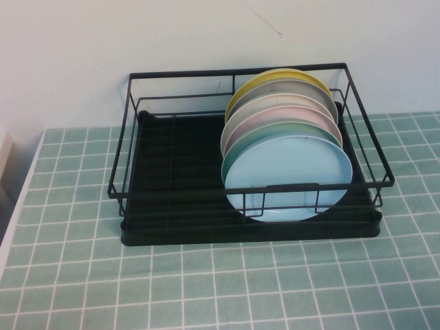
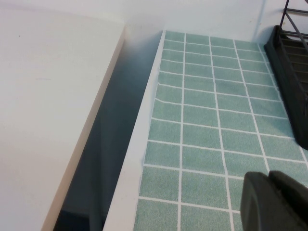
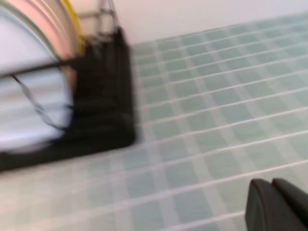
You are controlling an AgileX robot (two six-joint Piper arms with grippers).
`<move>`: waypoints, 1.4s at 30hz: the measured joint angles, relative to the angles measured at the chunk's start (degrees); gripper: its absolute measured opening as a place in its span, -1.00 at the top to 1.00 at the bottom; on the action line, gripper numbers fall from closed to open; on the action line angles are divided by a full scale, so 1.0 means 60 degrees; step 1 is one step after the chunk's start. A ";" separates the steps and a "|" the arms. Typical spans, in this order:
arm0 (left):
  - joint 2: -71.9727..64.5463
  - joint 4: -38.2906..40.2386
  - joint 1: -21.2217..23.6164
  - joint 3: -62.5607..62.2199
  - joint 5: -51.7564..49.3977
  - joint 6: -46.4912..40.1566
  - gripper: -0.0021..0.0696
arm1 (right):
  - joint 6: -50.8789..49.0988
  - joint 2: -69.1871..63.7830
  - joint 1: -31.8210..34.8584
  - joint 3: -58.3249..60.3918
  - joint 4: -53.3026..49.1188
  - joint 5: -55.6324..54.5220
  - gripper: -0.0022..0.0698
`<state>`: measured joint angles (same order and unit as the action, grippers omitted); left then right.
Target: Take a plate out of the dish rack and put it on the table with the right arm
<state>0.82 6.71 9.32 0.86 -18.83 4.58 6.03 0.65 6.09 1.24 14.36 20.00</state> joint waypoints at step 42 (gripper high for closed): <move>0.0000 0.0021 0.0000 0.0000 0.0000 0.0000 0.95 | 1.3274 -0.9778 -0.0300 -0.9981 0.6102 0.4864 0.94</move>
<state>0.82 6.83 9.32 0.86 -18.83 4.58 85.68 -58.01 4.29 -58.65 50.97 49.18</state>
